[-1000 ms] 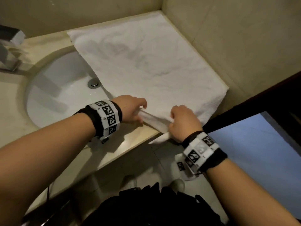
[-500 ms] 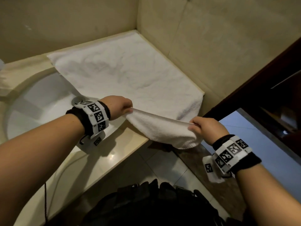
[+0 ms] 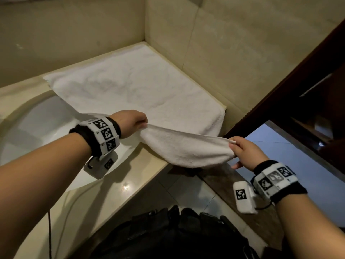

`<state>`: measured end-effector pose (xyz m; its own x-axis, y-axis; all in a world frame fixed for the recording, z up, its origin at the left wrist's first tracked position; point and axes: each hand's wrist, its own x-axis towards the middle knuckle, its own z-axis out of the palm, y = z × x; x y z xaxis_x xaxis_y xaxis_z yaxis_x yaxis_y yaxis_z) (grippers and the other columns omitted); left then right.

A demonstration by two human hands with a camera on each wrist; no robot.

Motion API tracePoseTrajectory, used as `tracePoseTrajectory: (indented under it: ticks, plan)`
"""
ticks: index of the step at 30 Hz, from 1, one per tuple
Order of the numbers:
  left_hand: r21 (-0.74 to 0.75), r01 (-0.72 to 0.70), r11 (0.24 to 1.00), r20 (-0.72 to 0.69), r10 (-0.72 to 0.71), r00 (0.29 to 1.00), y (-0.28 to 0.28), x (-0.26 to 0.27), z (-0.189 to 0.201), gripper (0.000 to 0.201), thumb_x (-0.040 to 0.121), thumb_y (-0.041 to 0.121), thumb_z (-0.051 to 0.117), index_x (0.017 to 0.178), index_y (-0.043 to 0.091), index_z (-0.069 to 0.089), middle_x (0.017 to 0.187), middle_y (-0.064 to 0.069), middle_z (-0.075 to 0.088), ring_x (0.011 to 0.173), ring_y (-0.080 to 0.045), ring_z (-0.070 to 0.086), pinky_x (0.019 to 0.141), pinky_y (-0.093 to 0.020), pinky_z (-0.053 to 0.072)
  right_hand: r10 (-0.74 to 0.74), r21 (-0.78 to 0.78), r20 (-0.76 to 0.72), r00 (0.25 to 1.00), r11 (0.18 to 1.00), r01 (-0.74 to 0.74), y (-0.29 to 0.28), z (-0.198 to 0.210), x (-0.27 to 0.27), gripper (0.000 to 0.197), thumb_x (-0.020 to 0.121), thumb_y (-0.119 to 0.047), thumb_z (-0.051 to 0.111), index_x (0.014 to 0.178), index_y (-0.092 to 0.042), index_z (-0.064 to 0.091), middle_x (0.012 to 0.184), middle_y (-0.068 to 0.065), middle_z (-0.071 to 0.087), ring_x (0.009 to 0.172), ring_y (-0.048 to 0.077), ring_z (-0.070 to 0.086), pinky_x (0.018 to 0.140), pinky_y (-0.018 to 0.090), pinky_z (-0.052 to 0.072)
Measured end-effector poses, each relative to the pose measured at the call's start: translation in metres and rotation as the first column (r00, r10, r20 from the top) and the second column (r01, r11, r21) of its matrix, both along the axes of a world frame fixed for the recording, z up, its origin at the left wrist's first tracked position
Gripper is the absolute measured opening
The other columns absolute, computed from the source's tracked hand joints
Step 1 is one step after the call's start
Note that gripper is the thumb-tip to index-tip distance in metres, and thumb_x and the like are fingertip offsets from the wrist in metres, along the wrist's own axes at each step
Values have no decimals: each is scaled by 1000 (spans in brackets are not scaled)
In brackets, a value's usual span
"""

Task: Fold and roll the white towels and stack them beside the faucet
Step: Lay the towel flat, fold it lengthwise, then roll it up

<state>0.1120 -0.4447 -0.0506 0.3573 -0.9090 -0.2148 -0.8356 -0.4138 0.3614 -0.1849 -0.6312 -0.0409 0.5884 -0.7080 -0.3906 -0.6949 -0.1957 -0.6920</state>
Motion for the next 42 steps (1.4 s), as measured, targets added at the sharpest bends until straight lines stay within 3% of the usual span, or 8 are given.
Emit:
tracePoseTrajectory:
  ticks: [3,8,14,19,26,30,36,42]
  plan:
    - [34,14,999,-2,-14,1000,-3,-1,-2,26,95,27,43,111,13,57,116,-8,59,105,-26,53,83,-28,36,-154,172,175,972,977,124,1,-7,-8,20,97,-11,37,108,-5,52,98,11,53,77,18,61,59,21,58]
    - [117,59,991,47,-65,997,-11,3,-1,27,94,20,44,114,13,59,117,-9,56,109,-27,52,90,-30,38,24,-130,-176,984,990,-47,-8,-27,-14,19,97,-15,38,104,-9,54,89,12,59,61,22,57,57,26,46]
    - [24,57,998,108,-60,992,-65,17,18,26,94,18,44,113,10,60,115,-15,56,107,-34,51,88,-33,38,-255,-124,77,964,957,263,-39,-35,-9,18,96,-13,35,94,-19,53,90,11,58,62,21,61,46,19,50]
    - [-65,61,996,158,-50,986,-149,37,28,26,93,20,46,112,9,60,113,-17,57,105,-36,53,88,-37,41,-347,-421,185,920,818,393,-105,-27,11,23,87,-3,42,97,-15,58,102,19,60,89,35,59,78,36,49]
    - [170,41,985,61,-52,997,-212,69,-17,29,92,19,44,118,14,56,121,-14,55,112,-34,51,96,-38,40,-70,-478,-268,961,875,-69,-139,-35,68,32,94,-20,39,123,-12,51,125,16,51,107,34,53,84,37,44]
    - [229,53,972,126,-84,988,-192,104,-32,31,89,28,42,116,17,55,113,-9,58,105,-31,53,88,-40,45,250,-378,-182,951,875,-303,-138,-33,154,29,92,-20,46,120,-15,55,122,8,55,108,25,54,92,31,42]
    - [306,-13,952,327,-92,941,-145,161,-30,28,90,34,38,108,21,56,106,0,63,98,-25,56,77,-33,40,665,-263,-186,723,675,-689,-104,-41,308,37,89,-34,51,123,-19,49,120,4,54,110,22,50,86,27,37]
    - [426,2,905,174,-83,981,-87,193,-27,32,86,39,48,116,32,55,110,8,63,104,-20,57,92,-35,31,767,-172,-307,564,538,-825,-90,-57,362,12,90,-27,48,95,-19,55,100,4,59,97,22,50,73,26,30]
